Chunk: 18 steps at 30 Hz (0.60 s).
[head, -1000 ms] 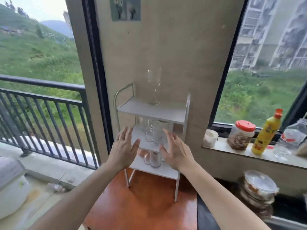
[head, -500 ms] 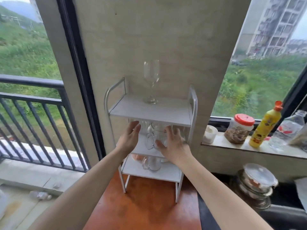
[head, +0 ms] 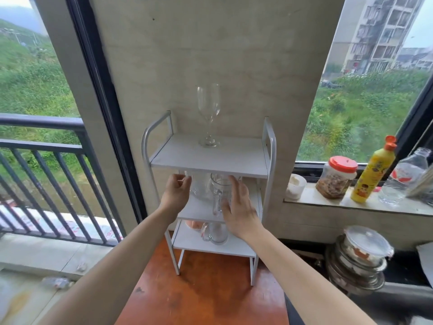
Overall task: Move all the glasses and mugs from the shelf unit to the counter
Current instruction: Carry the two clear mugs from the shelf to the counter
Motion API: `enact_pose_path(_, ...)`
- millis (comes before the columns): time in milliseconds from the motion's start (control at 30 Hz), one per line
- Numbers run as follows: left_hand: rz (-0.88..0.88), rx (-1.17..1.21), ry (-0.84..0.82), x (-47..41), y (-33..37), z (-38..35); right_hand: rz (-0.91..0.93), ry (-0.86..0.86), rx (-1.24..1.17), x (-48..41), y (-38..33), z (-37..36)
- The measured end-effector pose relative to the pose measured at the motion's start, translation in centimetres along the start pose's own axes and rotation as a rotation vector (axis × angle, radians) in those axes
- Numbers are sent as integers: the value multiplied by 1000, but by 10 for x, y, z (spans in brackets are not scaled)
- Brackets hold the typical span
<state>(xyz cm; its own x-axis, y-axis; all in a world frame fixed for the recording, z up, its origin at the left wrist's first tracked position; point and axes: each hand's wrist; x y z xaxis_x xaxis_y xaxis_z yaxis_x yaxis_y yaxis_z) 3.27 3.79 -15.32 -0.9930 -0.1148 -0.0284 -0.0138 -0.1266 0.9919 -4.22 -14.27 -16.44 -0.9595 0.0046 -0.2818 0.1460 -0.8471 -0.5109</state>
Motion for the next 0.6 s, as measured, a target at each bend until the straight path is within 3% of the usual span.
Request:
enact_pose_path(267, -5, -69, 73, 17, -4, 19, -135, -22, -49, -2, -11, -19)
enact_pose_path(600, 56, -30, -24, 61, -1, 17, -176, 100, 75, 17, -17, -3)
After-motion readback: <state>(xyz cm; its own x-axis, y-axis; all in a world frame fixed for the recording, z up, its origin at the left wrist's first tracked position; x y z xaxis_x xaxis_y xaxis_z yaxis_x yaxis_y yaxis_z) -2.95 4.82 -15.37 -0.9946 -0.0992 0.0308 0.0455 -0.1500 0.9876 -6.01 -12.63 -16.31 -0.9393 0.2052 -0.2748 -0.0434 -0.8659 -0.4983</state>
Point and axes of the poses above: each hand's wrist, its own x-axis away from the middle knuckle, its own z-axis out of the back of the hand, y = z × x, and after that the axes turned 9 degrees about x, right-handed
